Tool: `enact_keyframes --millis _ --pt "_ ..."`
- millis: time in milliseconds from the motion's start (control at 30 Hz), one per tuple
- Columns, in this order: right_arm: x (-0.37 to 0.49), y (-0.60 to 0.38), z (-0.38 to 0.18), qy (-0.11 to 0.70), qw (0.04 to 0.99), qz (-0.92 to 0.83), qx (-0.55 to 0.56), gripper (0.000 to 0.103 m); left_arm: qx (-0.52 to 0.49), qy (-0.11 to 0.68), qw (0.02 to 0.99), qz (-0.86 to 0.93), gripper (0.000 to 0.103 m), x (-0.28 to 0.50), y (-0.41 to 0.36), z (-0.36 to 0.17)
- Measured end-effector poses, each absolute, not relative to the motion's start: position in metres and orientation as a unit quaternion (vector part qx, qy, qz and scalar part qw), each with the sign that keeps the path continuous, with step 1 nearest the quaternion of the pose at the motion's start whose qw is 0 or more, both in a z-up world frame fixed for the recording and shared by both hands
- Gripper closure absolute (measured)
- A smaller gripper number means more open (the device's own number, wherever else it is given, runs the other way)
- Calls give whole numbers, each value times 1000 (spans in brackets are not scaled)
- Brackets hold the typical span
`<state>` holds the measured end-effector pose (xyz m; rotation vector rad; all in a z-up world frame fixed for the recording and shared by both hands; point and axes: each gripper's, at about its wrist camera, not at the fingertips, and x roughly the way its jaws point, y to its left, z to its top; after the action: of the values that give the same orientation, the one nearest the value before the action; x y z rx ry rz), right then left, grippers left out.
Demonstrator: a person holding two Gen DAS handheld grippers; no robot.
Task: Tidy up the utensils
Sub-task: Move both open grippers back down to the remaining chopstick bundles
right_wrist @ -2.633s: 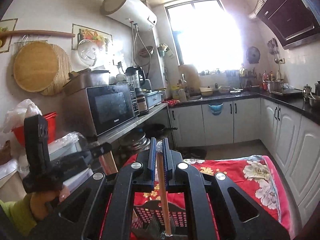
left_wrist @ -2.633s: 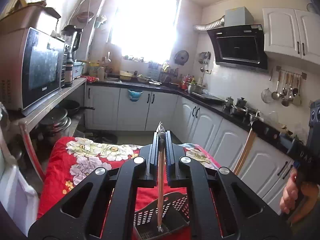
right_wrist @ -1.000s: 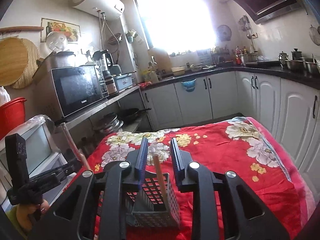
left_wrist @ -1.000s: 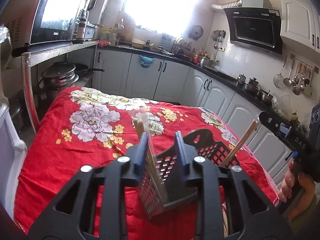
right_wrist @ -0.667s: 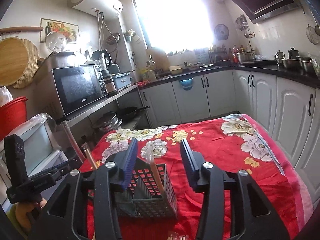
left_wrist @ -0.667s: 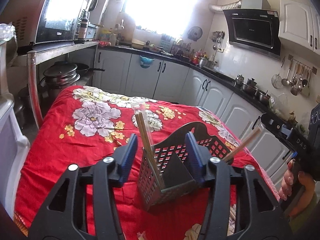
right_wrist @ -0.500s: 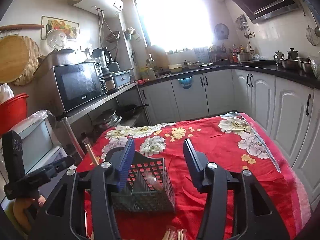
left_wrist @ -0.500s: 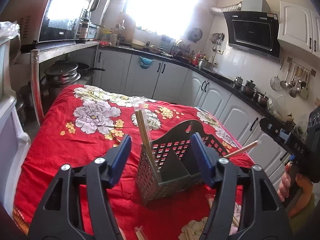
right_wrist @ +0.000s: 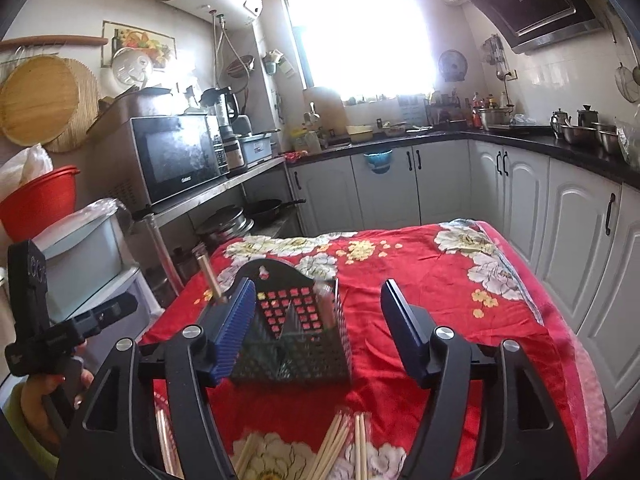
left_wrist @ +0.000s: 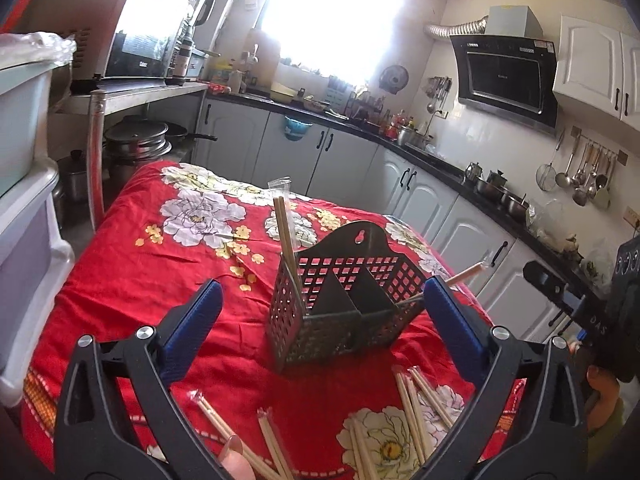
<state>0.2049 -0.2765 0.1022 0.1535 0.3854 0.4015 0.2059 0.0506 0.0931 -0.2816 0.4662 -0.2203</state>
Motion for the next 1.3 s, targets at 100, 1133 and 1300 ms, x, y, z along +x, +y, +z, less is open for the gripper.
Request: enact_keyframes --millis 100,1133,1300 --pt "195 -276 98 197 956 204 72 39 -141 233 956 -106 11 199 53 90" --pt "156 -216 42 284 919 272 28 39 -163 306 937 -47 11 150 104 25" --pt "162 -203 27 310 909 277 20 39 -173 325 929 -37 11 152 113 9"
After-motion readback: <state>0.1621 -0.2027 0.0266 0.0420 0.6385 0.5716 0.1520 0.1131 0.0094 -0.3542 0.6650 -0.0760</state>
